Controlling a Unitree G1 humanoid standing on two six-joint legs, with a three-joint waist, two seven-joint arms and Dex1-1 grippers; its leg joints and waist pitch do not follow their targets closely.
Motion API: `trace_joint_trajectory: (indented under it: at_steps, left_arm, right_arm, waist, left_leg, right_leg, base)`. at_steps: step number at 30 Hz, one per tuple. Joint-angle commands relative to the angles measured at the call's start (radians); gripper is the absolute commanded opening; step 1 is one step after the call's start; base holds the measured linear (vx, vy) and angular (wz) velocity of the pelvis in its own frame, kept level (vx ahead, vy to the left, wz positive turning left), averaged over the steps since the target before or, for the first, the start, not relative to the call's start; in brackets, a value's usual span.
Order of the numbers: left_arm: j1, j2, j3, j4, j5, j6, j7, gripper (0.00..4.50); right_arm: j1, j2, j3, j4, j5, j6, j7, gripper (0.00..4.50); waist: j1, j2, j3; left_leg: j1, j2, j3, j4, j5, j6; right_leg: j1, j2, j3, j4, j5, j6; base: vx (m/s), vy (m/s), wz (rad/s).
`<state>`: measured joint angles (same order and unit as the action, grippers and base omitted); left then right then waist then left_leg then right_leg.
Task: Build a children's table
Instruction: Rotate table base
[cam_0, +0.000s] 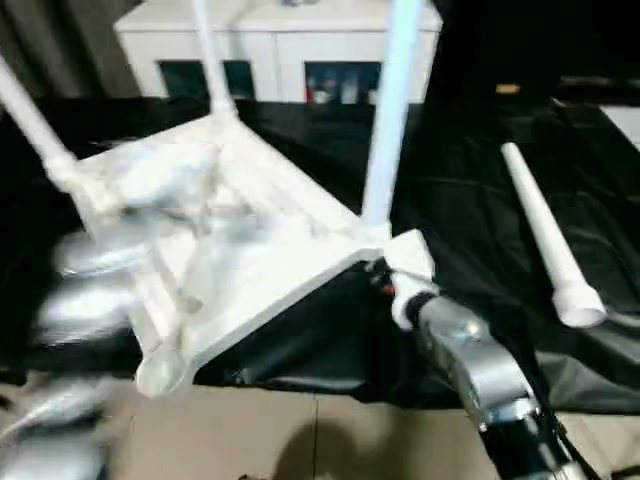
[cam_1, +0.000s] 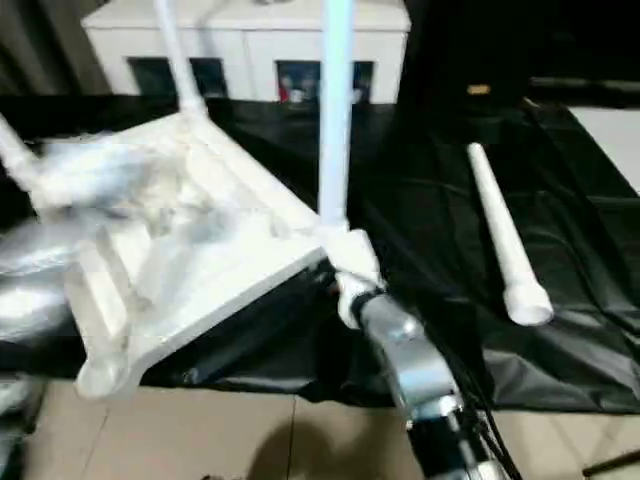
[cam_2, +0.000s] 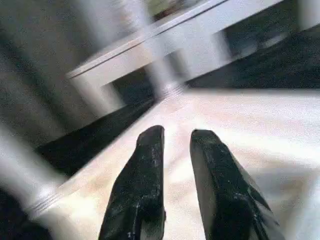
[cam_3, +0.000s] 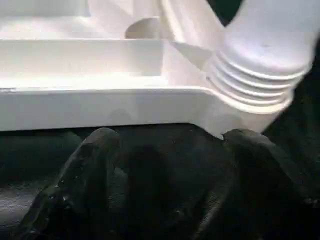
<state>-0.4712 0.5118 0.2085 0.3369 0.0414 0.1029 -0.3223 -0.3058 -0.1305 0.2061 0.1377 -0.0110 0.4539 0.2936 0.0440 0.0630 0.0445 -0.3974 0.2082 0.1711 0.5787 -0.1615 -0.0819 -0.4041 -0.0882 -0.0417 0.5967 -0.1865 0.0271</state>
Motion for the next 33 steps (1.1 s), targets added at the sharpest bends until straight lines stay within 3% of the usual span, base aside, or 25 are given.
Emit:
trace_joint_trajectory:
  at_steps: [1,2,3,5,6,10,13,14,17,21,26,31,33]
  left_arm:
    - [0.048,0.036,0.04,-0.064,0.03,0.09,-0.006,1.06]
    - [0.096,0.075,0.052,-0.089,0.048,0.158,-0.024,1.06]
    - [0.174,0.128,0.058,-0.135,0.069,0.259,-0.046,1.06]
    - [0.215,0.141,0.065,-0.164,0.062,0.32,-0.059,1.06]
    - [0.302,0.167,0.052,-0.212,0.051,0.42,-0.098,1.06]
    - [0.393,0.191,-0.016,-0.271,0.037,0.521,-0.171,1.06]
    - [0.416,0.177,-0.058,-0.325,-0.002,0.598,-0.216,1.06]
    - [0.427,0.181,-0.098,-0.356,-0.023,0.644,-0.258,1.06]
    - [0.425,0.177,-0.134,-0.401,-0.055,0.699,-0.299,1.06]
    - [0.405,0.157,-0.183,-0.446,-0.083,0.764,-0.342,1.06]
    - [0.336,0.09,-0.242,-0.438,-0.129,0.82,-0.352,1.06]
    - [0.256,0.002,-0.296,-0.334,-0.107,0.75,-0.327,1.06]
    - [0.204,-0.045,-0.31,-0.266,-0.089,0.681,-0.296,1.06]
  right_arm:
    - [0.003,0.004,0.022,-0.019,-0.006,0.023,0.008,3.67]
    - [0.003,0.004,0.027,-0.019,-0.007,0.03,0.01,3.67]
    - [-0.001,0.001,0.037,-0.021,-0.007,0.042,0.021,3.67]
    - [-0.005,-0.002,0.042,-0.021,-0.009,0.048,0.027,3.67]
    - [-0.011,-0.005,0.049,-0.019,-0.01,0.059,0.038,3.67]
    - [-0.018,-0.006,0.05,-0.016,-0.011,0.071,0.046,3.67]
    - [-0.023,-0.005,0.05,-0.012,-0.01,0.076,0.044,3.67]
    - [-0.025,-0.003,0.052,-0.01,-0.012,0.079,0.039,3.67]
    - [-0.026,0.0,0.053,-0.013,-0.015,0.083,0.031,3.67]
    - [-0.022,0.008,0.054,-0.022,-0.02,0.091,0.028,3.67]
    - [-0.024,0.007,0.041,-0.026,-0.02,0.093,0.014,3.67]
    - [-0.038,0.013,0.012,-0.029,-0.018,0.088,-0.013,3.67]
    - [-0.05,0.021,-0.016,-0.031,-0.017,0.084,-0.045,3.67]
  waist:
    - [0.001,0.006,-0.062]
    - [0.001,0.003,-0.061]
    - [-0.001,-0.001,-0.056]
    - [0.0,0.002,-0.056]
    - [0.003,0.003,-0.055]
    - [0.01,0.002,-0.053]
    - [0.016,0.002,-0.052]
    - [0.018,0.009,-0.051]
    - [0.014,0.003,-0.052]
    - [0.008,0.002,-0.05]
    - [0.012,0.005,-0.051]
    - [0.017,0.002,-0.051]
    - [0.014,-0.003,-0.051]
  left_leg:
    - [0.037,0.013,0.003,-0.07,-0.271,-0.012]
    - [0.031,0.013,-0.001,-0.074,-0.279,-0.021]
    - [0.032,0.01,0.0,-0.078,-0.311,-0.025]
    - [0.037,0.012,-0.002,-0.079,-0.33,-0.037]
    - [0.044,0.012,0.0,-0.079,-0.355,-0.045]
    - [0.039,0.011,-0.002,-0.082,-0.369,-0.052]
    - [0.046,0.012,-0.002,-0.085,-0.407,-0.065]
    - [0.045,0.011,-0.004,-0.086,-0.421,-0.071]
    - [0.036,0.007,-0.006,-0.087,-0.409,-0.072]
    - [0.037,0.003,-0.005,-0.083,-0.414,-0.066]
    - [0.039,0.002,-0.003,-0.08,-0.388,-0.063]
    - [0.043,0.0,-0.004,-0.079,-0.412,-0.064]
    - [0.037,-0.001,-0.005,-0.08,-0.402,-0.062]
  right_leg:
    - [0.035,-0.023,0.023,-0.052,-0.1,-0.219]
    - [0.039,-0.026,0.022,-0.047,-0.129,-0.206]
    - [0.031,-0.024,0.023,-0.055,-0.184,-0.185]
    - [0.027,-0.026,0.027,-0.056,-0.211,-0.176]
    - [0.02,-0.025,0.029,-0.061,-0.231,-0.175]
    - [0.018,-0.025,0.031,-0.063,-0.229,-0.166]
    - [0.012,-0.025,0.032,-0.066,-0.244,-0.167]
    - [0.012,-0.024,0.032,-0.066,-0.253,-0.165]
    - [0.022,-0.027,0.03,-0.065,-0.248,-0.161]
    - [0.021,-0.025,0.03,-0.069,-0.28,-0.157]
    - [0.021,-0.024,0.03,-0.068,-0.283,-0.157]
    - [0.019,-0.025,0.031,-0.077,-0.334,-0.139]
    - [0.023,-0.025,0.029,-0.077,-0.345,-0.127]
  base:
    - [0.0,0.0,0.0]
    - [0.0,0.0,0.0]
    - [0.0,0.0,0.0]
    - [0.0,0.0,0.0]
    - [0.0,0.0,0.0]
    - [0.0,0.0,0.0]
    - [0.0,0.0,0.0]
    - [0.0,0.0,0.0]
    - [0.0,0.0,0.0]
    - [0.0,0.0,0.0]
    - [0.0,0.0,0.0]
    - [0.0,0.0,0.0]
    - [0.0,0.0,0.0]
